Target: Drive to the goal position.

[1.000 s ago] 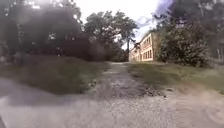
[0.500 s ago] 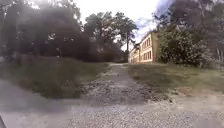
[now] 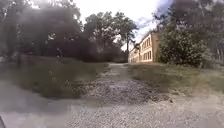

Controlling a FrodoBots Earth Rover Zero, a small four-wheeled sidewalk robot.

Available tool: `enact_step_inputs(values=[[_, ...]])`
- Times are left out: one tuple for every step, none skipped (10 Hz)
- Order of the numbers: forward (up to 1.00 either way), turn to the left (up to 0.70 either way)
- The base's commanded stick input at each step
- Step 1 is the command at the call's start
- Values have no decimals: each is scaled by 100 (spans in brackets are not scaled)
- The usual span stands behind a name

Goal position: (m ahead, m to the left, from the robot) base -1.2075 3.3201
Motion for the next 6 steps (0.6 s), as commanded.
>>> enact_step_inputs(values=[[0,45],[0,45],[0,45],[0,45],[0,45],[0,45]])
